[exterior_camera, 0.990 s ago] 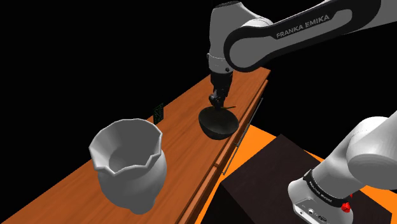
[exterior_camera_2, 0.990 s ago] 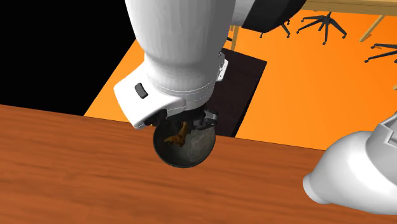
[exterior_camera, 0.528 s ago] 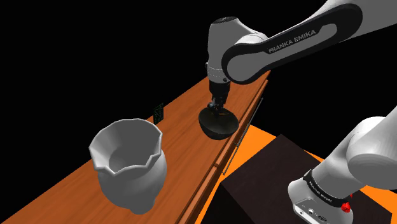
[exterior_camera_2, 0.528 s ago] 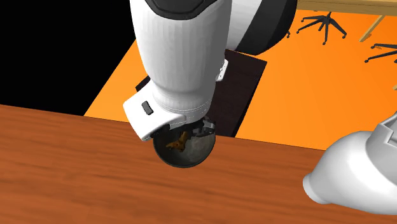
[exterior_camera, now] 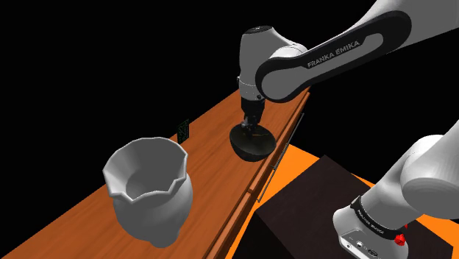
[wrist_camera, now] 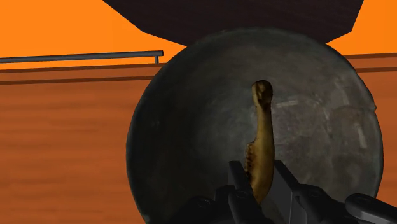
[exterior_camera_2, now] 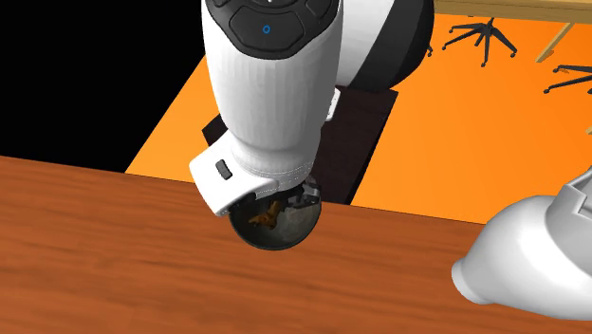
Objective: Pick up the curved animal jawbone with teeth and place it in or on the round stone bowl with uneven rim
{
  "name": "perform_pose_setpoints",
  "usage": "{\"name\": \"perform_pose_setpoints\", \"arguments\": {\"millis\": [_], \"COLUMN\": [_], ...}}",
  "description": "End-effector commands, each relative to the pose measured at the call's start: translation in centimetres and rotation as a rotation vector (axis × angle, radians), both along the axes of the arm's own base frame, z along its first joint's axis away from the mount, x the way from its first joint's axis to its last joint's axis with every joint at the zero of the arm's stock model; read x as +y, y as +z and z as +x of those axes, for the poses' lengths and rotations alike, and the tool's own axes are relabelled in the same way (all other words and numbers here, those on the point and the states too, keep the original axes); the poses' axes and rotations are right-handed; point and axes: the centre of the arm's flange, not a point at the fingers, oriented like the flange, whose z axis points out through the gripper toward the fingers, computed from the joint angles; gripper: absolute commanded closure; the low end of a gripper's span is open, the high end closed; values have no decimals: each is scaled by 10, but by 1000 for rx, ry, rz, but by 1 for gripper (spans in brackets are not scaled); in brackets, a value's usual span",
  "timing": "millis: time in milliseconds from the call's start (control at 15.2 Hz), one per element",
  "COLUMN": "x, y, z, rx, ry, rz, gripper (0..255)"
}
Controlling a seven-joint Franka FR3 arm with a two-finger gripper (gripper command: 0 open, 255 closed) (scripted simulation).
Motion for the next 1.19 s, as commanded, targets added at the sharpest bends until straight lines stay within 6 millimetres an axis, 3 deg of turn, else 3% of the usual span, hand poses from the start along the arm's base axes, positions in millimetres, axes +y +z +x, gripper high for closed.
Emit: {"name": "perform_pose_setpoints", "arguments": {"millis": [0,66,396,660,1122], "x": [0,0,0,7,7], "y": [0,0,0,49,49], "z": [0,0,0,5,5], "rx": [0,0,0,0,0], "ry": [0,0,0,0,0], "rz": [0,0,0,0,0], "gripper": [255,0,0,0,0]}}
